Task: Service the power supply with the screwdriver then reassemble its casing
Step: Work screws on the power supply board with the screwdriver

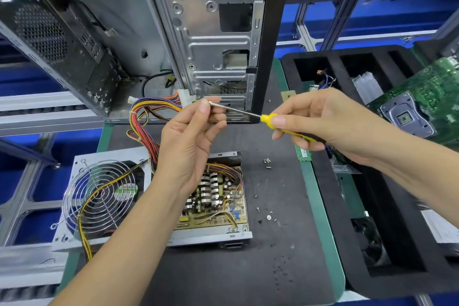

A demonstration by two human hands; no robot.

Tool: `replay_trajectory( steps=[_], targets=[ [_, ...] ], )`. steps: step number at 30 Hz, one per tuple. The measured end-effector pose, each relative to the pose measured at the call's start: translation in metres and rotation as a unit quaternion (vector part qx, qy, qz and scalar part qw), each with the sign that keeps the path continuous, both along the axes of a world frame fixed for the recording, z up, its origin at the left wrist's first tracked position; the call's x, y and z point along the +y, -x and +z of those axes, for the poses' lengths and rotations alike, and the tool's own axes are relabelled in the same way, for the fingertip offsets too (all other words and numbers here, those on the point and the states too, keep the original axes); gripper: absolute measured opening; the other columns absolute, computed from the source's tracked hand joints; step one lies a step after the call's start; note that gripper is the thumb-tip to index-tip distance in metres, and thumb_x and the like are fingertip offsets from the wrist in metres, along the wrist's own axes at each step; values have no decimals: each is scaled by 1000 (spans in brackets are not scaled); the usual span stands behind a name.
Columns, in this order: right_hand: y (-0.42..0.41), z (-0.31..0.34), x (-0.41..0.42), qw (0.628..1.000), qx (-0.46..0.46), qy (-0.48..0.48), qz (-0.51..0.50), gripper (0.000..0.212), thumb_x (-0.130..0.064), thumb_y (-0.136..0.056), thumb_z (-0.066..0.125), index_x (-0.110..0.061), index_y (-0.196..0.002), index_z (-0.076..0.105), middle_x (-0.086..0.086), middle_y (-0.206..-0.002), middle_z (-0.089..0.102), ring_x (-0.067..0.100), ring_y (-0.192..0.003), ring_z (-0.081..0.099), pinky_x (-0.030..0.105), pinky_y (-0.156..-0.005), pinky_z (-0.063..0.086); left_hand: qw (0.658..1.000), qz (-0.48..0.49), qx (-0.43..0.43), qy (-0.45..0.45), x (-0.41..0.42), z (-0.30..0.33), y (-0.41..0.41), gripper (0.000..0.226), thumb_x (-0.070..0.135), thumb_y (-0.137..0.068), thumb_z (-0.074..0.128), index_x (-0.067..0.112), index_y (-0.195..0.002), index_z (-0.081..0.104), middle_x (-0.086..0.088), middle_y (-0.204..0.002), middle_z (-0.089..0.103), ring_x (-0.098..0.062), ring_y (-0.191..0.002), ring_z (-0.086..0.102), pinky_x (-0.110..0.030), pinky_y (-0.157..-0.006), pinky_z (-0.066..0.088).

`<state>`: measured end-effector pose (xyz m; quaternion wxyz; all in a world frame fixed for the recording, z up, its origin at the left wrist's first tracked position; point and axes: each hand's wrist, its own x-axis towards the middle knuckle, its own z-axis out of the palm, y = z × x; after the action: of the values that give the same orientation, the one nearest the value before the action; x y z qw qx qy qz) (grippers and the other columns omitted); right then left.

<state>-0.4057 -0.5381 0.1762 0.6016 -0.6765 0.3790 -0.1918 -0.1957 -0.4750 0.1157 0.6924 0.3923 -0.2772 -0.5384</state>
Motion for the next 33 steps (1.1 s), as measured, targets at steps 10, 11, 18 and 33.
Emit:
replay_trajectory(
  steps=[10,11,18,33],
  targets=[
    [6,4,-1,998,60,25,0,18,-30,-87,63,-16,-90,74,-6,-67,66,7,-49,40,15,-40,28,997,-29,-76,2,2,-12,-11,27,19,-87,59,7,-107,71,-4,-92,73,-12,-82,67,-22,-77,55],
    [8,5,-2,997,66,32,5,17,-30,-88,63,-17,-90,74,-6,-68,66,7,-49,41,16,-41,29,994,-37,-101,-4,4,-13,-14,31,20,-87,60,7,-113,69,-5,-95,73,-14,-85,68,-23,-79,55],
    [35,20,-17,964,206,156,66,7,-34,-77,74,-33,-83,70,-12,-79,70,5,-63,62,18,-61,48,806,-72,-588,-12,13,-21,-35,34,36,-84,68,23,-115,68,7,-102,70,-6,-98,65,-26,-91,51],
    [-27,-23,2,706,452,502,212,14,-36,-93,49,-26,-99,55,-4,-95,61,25,-77,56,28,-54,27,552,-248,-784,-137,3,-30,-22,35,59,-90,53,35,-115,55,16,-113,64,-10,-113,56,-38,-113,20]
  ],
)
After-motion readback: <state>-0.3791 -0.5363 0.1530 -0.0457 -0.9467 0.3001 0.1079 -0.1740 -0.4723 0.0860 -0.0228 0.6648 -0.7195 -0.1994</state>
